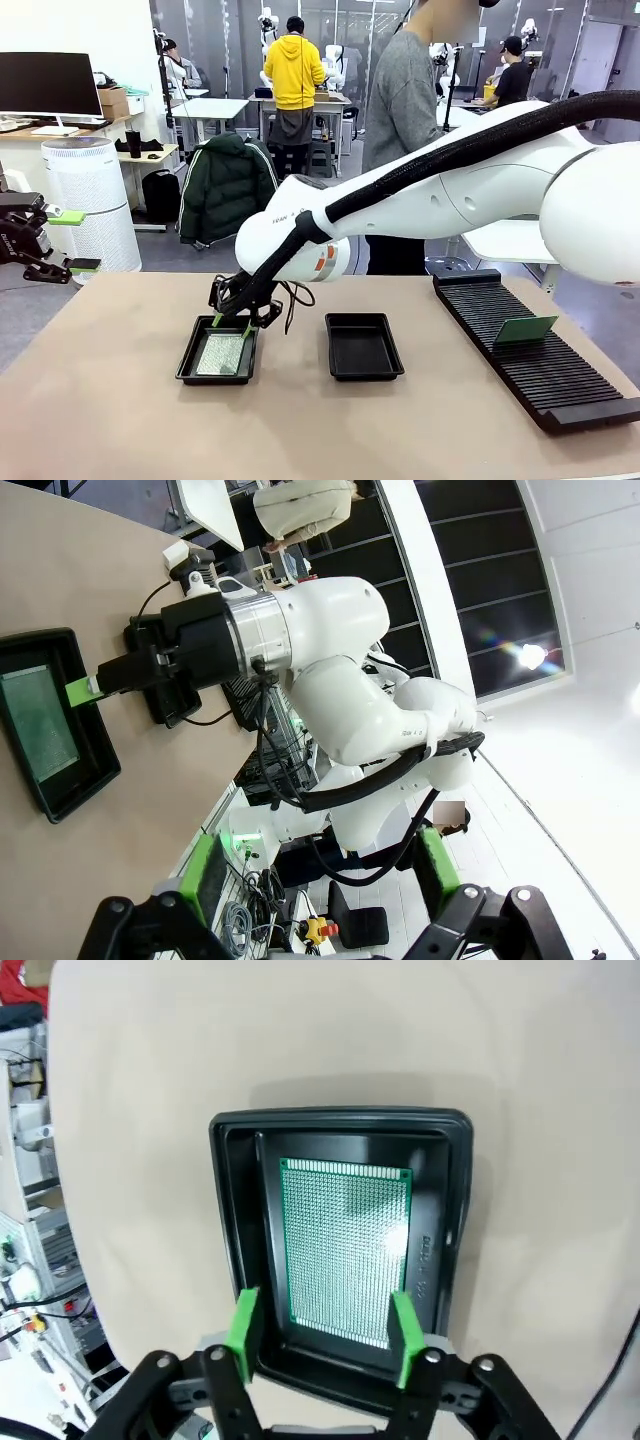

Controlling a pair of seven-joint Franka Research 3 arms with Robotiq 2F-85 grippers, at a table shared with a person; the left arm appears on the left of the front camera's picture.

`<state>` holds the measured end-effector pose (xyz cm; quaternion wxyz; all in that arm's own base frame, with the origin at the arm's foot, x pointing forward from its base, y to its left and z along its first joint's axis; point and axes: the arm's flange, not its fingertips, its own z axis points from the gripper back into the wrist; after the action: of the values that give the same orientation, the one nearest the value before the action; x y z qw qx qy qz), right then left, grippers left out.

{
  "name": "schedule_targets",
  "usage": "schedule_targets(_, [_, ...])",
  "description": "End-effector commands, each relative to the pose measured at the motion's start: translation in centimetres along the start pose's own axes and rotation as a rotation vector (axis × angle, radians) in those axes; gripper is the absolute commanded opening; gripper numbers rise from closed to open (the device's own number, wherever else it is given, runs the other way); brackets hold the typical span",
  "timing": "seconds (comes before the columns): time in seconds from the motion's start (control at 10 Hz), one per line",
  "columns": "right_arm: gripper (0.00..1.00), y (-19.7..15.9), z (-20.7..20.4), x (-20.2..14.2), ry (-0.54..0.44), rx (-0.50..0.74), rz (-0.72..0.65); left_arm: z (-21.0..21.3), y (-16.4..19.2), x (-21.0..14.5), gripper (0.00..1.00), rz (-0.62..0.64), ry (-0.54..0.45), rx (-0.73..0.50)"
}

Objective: Inspect and transfer BCBs to ESD trays.
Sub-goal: Pick up the Blank PCB from the PCB Rack and place it in the left ESD tray.

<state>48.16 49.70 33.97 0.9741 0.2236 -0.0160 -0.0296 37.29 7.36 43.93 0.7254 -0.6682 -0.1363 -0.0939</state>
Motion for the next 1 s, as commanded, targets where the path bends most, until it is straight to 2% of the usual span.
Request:
schedule_targets(0.0, [0.77,1.9,0.2,0.2,-0.001,-0.088,-0.005,0.0,-0.1,0.0,1.0,0.001,0.0,-0.002])
schedule_targets(0.2, [0.92,2.6,0.7,0.1,0.002,-0.142,-0.001,0.0,-0.1,0.0,1.0,0.001,0.0,-0.002])
schedule_targets(0.4, [1.0,2.9,1.2,-0.1,0.003,-0.158,0.001,0.0,-0.1,0.0,1.0,0.001,0.0,-0.002])
schedule_targets(0.9, [1.0,2.4,1.4,-0.2,0.019,-0.128,0.02,0.0,-0.1,0.0,1.0,0.001,0.0,-0.002])
